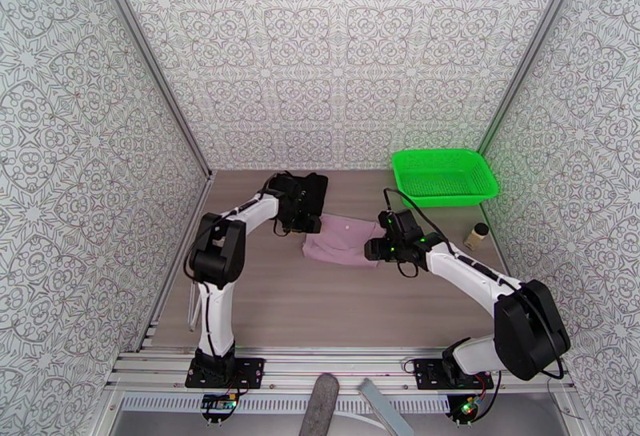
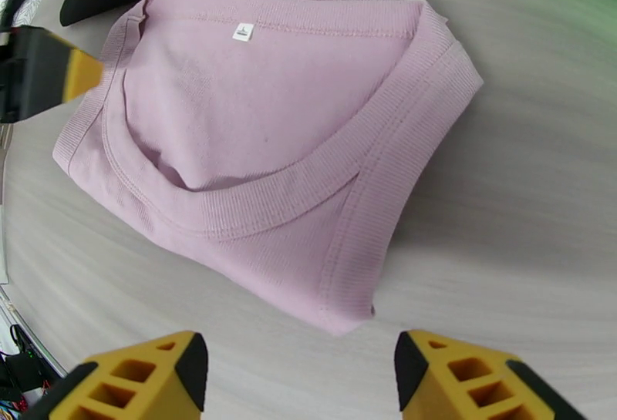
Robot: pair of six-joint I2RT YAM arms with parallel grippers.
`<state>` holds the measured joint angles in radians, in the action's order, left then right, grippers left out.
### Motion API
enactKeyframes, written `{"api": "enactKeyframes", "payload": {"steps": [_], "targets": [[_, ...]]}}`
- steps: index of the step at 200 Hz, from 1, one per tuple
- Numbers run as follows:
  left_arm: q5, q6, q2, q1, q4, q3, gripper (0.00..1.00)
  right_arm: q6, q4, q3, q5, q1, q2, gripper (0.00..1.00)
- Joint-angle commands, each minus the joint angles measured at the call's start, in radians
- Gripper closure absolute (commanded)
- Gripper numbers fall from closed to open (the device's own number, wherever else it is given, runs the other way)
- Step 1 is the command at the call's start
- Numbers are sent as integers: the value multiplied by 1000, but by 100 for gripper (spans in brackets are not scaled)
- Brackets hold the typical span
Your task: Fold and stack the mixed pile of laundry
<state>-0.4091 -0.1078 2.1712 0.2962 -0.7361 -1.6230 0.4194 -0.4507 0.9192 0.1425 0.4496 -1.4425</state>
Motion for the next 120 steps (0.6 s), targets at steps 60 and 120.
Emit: {"api": "enactKeyframes", "payload": {"steps": [60, 120], "targets": [[-56, 5, 176, 48, 11, -115, 25, 30, 23, -18, -1, -4, -3, 32], [67, 22, 234, 139, -46, -163, 29, 32, 37, -20, 11, -3, -7, 33]]}}
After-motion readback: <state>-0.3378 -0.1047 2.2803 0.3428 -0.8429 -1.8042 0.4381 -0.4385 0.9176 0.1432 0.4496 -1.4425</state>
